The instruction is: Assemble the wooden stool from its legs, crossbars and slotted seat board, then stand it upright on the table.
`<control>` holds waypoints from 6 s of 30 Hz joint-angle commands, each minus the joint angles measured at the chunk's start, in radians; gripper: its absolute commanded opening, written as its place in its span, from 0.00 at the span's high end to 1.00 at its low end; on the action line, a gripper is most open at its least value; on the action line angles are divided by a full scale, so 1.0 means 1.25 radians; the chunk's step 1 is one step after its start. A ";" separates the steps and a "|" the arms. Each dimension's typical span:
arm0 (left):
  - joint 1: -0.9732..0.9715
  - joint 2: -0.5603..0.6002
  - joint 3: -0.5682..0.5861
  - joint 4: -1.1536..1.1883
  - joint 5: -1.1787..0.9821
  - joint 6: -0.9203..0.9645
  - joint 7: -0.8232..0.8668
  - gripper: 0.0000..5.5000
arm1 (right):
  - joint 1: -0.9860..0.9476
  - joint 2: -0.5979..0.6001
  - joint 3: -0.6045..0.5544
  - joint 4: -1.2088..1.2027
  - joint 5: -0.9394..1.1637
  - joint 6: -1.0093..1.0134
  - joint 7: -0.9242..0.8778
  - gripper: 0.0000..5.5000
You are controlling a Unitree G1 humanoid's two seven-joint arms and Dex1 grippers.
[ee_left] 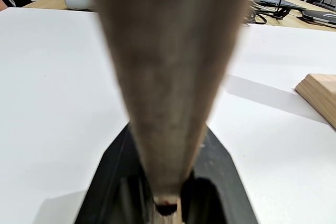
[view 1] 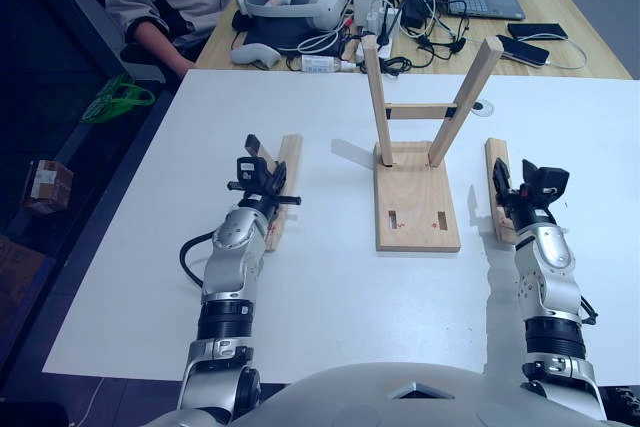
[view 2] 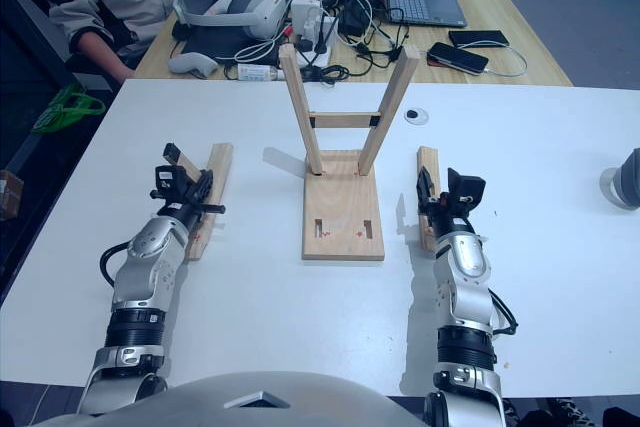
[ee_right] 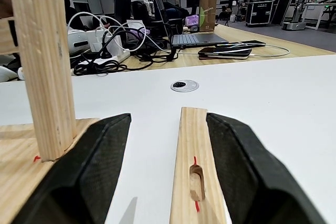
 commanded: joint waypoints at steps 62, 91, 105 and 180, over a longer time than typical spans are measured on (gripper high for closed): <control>-0.020 -0.015 -0.038 0.004 0.024 -0.022 0.006 0.88 | -0.018 -0.008 -0.009 0.020 0.009 0.027 0.009 0.48; -0.018 -0.017 -0.035 0.005 0.025 -0.022 0.021 0.88 | -0.013 -0.008 -0.009 0.016 0.010 0.028 0.002 0.48; -0.018 -0.020 -0.030 0.007 0.025 -0.020 0.027 0.88 | -0.015 -0.008 -0.012 0.017 0.009 0.030 -0.003 0.48; -0.040 -0.001 -0.001 0.053 0.052 -0.021 0.059 0.88 | 0.007 0.017 -0.013 -0.005 -0.021 -0.003 -0.046 0.48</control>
